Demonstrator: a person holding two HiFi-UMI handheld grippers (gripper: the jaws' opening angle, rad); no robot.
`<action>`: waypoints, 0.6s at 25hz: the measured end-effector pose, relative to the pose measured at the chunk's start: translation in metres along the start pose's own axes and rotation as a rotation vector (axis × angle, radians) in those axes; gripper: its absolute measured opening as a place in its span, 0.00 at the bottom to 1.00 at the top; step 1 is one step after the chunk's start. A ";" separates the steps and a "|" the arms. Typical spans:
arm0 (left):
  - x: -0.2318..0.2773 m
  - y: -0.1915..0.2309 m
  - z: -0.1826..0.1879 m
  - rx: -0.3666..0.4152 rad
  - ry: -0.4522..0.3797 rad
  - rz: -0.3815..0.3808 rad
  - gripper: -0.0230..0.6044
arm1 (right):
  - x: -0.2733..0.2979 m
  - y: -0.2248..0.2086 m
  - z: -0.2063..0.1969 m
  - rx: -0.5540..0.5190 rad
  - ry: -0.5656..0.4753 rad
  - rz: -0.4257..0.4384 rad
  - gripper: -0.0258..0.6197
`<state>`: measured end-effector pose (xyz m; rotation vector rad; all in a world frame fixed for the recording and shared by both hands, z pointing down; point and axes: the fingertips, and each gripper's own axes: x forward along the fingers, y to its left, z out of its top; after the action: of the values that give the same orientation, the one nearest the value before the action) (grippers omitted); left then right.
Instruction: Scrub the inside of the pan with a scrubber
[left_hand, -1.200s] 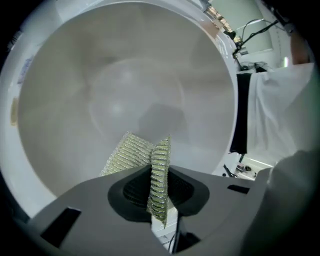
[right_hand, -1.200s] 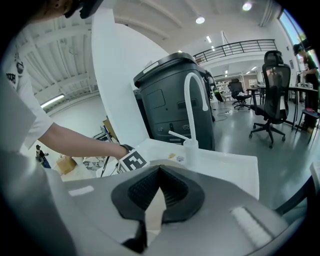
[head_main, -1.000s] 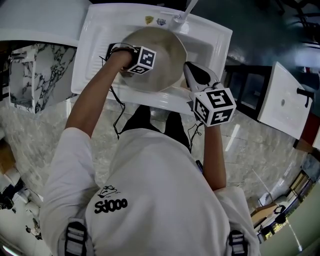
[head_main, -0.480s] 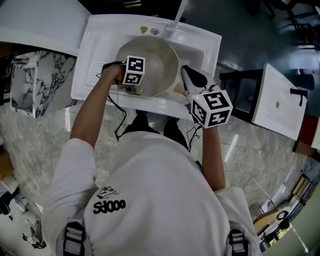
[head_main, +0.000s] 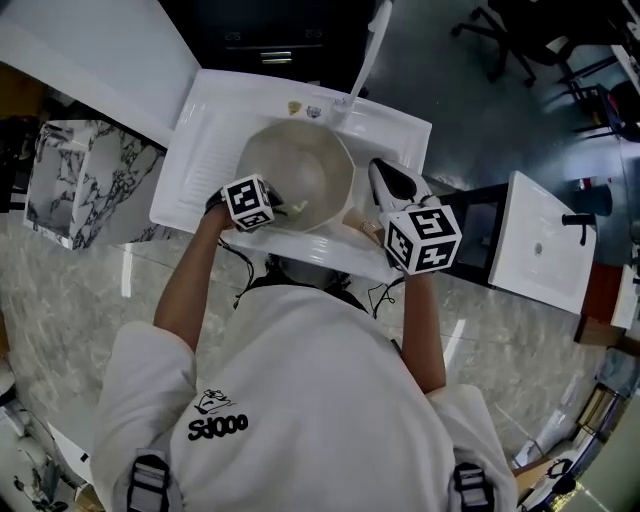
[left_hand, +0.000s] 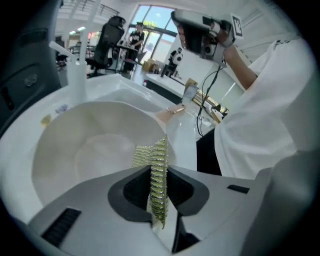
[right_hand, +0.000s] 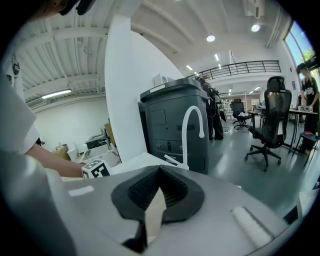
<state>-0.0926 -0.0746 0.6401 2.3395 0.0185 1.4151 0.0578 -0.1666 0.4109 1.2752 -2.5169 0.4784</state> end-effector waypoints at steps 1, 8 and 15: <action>-0.005 0.003 0.006 -0.017 -0.045 0.034 0.14 | 0.001 -0.001 0.003 -0.009 -0.004 -0.001 0.05; -0.058 0.025 0.054 -0.080 -0.327 0.232 0.14 | -0.002 -0.003 0.026 -0.055 -0.041 -0.014 0.05; -0.151 0.054 0.099 -0.091 -0.577 0.504 0.14 | -0.007 -0.008 0.058 -0.093 -0.099 -0.031 0.05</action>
<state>-0.0923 -0.1895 0.4909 2.6922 -0.8242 0.8379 0.0628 -0.1899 0.3567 1.3313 -2.5631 0.2948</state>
